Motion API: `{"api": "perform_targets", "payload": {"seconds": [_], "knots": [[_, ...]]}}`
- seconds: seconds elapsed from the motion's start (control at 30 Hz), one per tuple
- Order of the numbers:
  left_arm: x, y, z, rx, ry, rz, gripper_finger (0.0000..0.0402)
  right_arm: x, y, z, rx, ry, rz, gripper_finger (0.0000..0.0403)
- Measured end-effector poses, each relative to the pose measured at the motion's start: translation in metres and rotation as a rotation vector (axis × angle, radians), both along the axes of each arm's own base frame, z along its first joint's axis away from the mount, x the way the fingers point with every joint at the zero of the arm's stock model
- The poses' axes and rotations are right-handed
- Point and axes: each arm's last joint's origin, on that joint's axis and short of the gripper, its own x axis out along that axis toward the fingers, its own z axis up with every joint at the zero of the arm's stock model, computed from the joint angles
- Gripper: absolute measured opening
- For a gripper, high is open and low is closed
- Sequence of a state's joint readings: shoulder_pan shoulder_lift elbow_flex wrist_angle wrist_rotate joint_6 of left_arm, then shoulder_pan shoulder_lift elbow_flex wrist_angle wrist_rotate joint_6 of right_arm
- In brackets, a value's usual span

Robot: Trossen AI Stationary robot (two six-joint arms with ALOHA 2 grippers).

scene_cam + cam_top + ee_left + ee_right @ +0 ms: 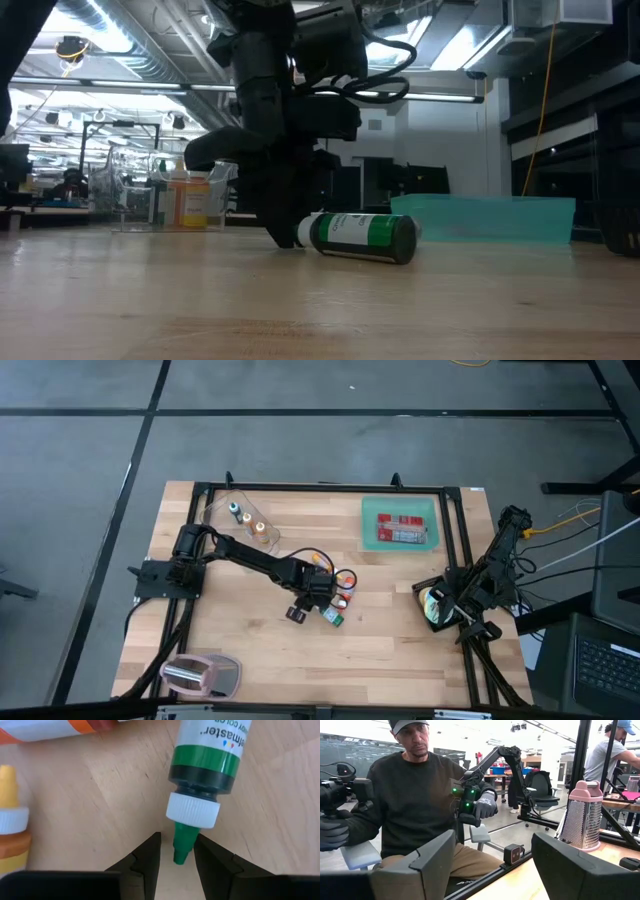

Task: Pick & Place Food Item
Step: Put the green food coloring bottle into the transparent bin

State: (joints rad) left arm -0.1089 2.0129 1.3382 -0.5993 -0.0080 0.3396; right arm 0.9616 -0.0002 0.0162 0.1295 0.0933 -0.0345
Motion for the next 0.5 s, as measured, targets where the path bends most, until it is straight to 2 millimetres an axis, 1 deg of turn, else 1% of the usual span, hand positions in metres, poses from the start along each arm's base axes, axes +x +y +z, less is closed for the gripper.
{"api": "perform_targets", "payload": {"seconds": [0.37,0.5], "knots": [[0.001,-0.0008,0.0031,-0.022,-0.013,-0.019,0.0114,0.0,0.0,0.0,0.0,0.0,0.0,0.0259],[0.0013,-0.0011,0.0032,-0.02,-0.017,-0.029,0.0103,0.0,0.0,0.0,0.0,-0.001,0.0,0.0259]]}}
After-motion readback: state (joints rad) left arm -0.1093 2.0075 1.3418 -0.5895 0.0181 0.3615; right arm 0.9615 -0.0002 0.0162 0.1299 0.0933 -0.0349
